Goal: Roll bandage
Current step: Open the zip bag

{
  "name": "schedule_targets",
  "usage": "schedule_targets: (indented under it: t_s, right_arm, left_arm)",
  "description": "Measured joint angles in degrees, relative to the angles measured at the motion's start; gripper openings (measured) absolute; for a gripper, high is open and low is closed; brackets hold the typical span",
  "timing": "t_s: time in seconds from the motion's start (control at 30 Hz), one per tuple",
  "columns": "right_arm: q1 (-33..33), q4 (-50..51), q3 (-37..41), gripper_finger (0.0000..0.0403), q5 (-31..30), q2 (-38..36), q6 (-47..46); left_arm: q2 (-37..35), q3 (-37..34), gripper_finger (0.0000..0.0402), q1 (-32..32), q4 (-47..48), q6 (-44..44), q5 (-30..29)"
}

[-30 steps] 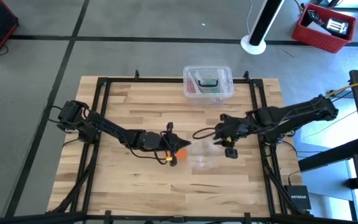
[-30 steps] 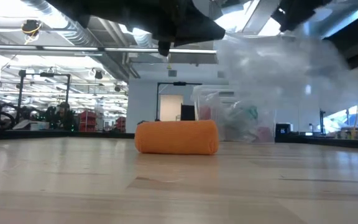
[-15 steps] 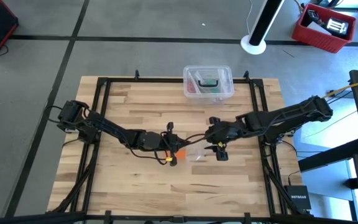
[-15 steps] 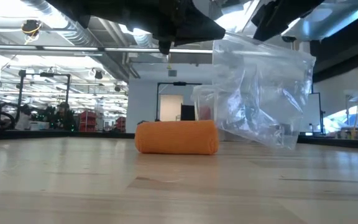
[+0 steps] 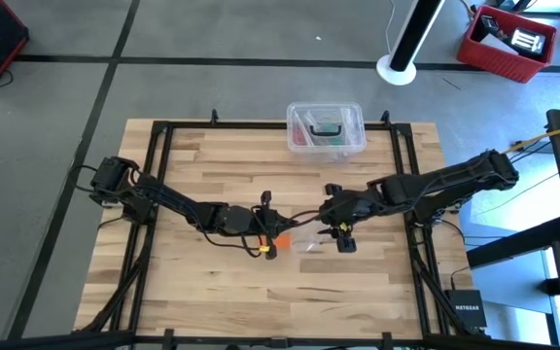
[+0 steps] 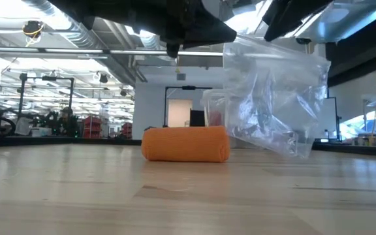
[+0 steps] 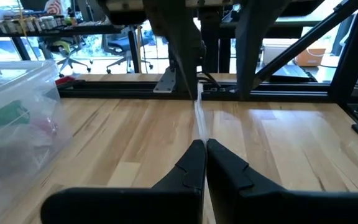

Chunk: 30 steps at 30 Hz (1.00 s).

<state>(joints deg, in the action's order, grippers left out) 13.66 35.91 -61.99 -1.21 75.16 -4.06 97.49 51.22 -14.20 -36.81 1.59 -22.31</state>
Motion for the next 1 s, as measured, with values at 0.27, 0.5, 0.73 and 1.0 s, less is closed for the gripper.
schedule_targets:
  t_s: [0.27, 0.5, 0.73, 1.0]
  right_arm:
    - [1.01, -1.35, -0.82, 0.0172, -0.77, 1.01, 0.49]
    - [0.99, -1.16, -0.8, 0.0172, -2.35, 5.51, 2.46]
    - [0.99, 0.87, -2.35, 0.0172, -3.35, 4.61, 2.91]
    - [0.97, 1.46, -3.9, 0.0172, -4.34, 3.46, 4.03]
  left_arm:
    - [0.0, 0.0, 0.0, 0.0, 0.15, 0.48, 0.02]
    - [0.0, 0.0, 0.0, -0.11, 0.12, 0.52, 0.0]
    - [0.02, 0.0, 0.0, -0.11, 0.14, 0.46, 0.0]
    - [0.02, 0.0, 0.0, -0.11, 0.11, 0.32, 0.02]
